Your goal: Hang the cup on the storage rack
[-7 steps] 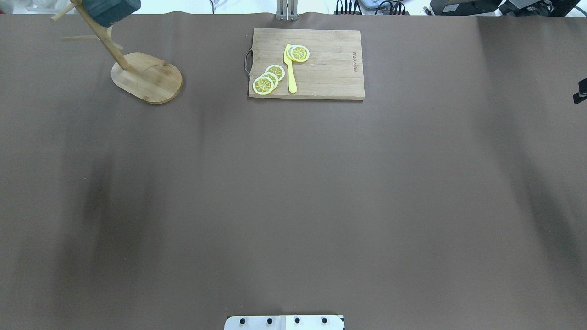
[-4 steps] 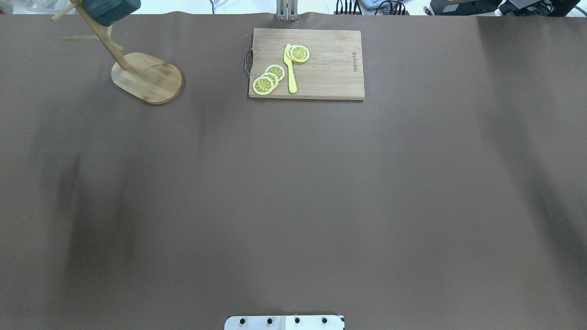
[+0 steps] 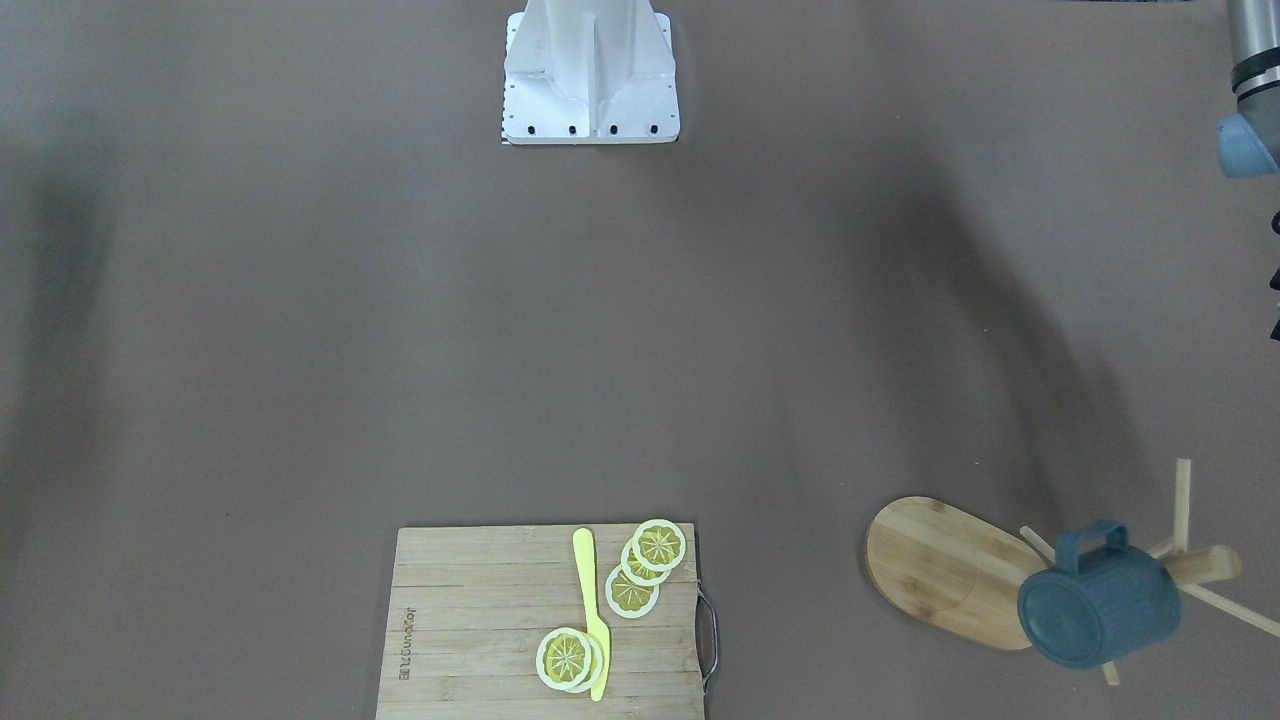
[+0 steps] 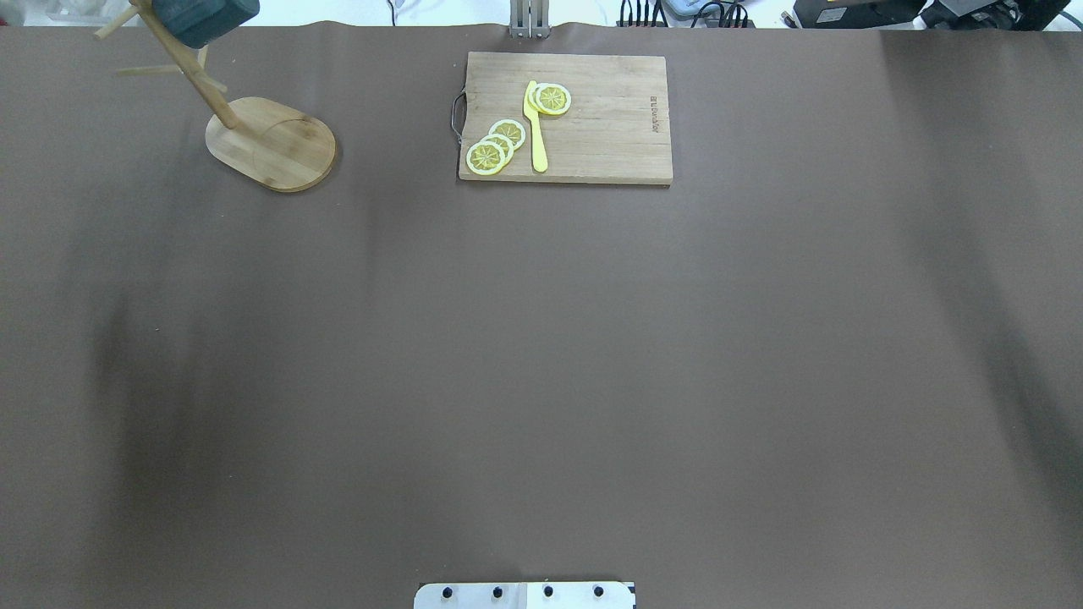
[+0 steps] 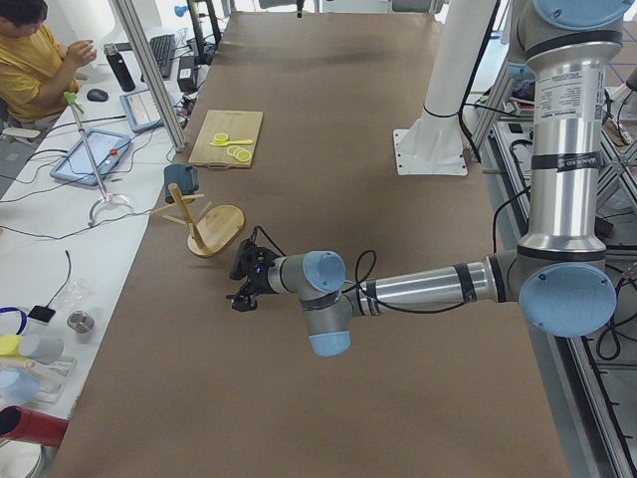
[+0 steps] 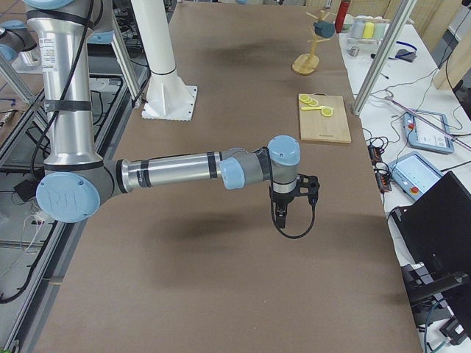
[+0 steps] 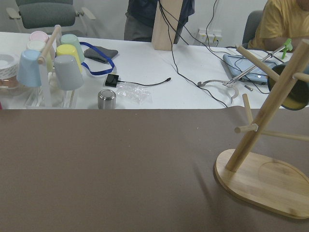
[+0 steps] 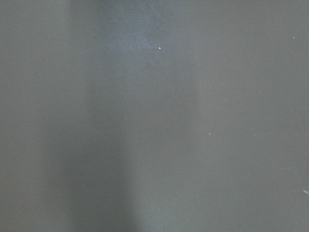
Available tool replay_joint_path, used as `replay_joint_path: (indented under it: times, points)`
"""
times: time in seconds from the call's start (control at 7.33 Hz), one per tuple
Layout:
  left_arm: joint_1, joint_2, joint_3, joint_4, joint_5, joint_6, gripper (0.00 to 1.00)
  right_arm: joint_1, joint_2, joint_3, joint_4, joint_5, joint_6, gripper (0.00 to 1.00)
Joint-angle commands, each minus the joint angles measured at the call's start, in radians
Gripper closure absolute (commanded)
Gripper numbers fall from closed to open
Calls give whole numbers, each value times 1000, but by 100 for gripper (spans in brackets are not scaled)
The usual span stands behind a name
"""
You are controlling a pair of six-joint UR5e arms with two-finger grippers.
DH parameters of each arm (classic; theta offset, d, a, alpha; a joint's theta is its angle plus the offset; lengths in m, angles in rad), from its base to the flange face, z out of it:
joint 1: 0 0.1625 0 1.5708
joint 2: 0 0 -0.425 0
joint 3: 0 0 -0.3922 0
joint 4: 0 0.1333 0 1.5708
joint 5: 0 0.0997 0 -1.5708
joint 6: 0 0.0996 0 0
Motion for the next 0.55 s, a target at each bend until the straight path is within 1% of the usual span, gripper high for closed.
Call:
replay_joint_path:
  times: [0.0, 0.14, 0.27, 0.41]
  points:
    - [-26, 57, -100, 198, -96, 19, 2, 5, -9, -5, 3, 3, -48, 0]
    - [-53, 69, -102, 203, -189, 19, 2, 16, -11, 0, 3, 1, -72, 0]
    - [-67, 86, -87, 203, -212, 122, 2, 37, -9, 11, 3, 4, -112, 0]
    - [-73, 135, -87, 232, -209, 383, 2, 37, 3, -6, 0, -5, -141, 0]
